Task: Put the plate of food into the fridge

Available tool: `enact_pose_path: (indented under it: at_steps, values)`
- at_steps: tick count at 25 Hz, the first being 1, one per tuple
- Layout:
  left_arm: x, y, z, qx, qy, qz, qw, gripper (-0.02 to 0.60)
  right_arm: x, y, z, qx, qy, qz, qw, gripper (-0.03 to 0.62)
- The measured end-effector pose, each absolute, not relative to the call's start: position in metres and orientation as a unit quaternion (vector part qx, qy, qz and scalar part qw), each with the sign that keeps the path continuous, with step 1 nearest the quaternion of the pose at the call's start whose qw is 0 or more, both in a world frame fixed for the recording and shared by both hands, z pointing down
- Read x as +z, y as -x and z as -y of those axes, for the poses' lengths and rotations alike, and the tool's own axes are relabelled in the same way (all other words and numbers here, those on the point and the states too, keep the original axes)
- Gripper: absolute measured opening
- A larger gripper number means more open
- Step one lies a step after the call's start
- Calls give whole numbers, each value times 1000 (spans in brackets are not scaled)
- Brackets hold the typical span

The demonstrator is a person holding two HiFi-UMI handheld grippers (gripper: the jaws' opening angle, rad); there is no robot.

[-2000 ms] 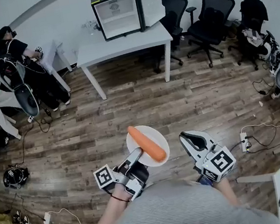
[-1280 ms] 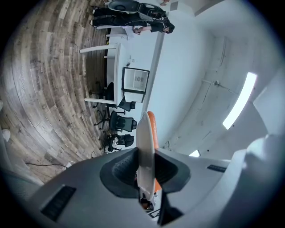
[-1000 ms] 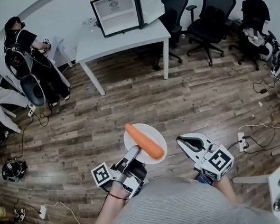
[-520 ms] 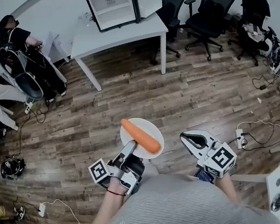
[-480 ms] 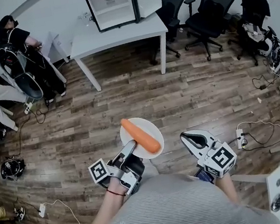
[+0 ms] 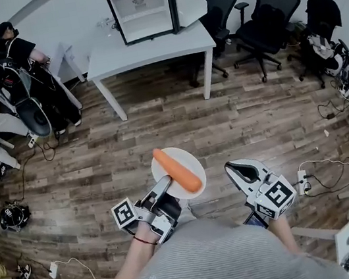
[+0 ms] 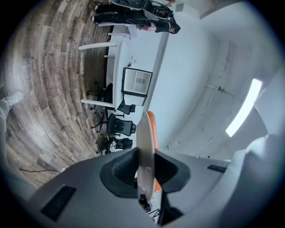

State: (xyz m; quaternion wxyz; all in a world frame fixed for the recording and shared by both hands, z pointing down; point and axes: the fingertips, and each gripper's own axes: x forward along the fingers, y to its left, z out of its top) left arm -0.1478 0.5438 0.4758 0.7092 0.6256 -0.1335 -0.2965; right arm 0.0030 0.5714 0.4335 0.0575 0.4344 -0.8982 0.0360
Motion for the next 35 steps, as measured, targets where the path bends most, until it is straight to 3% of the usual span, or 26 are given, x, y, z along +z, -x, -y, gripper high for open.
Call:
enact_pose_path:
  at_steps: [27,35]
  values:
    - [474,191,-323,-289,-626,128,713,75,423,29,-342,19,-455,888,66,17]
    - [481,173,-286,-274,-621,123,724,75,428,10,-304,32,-470,880,58,17]
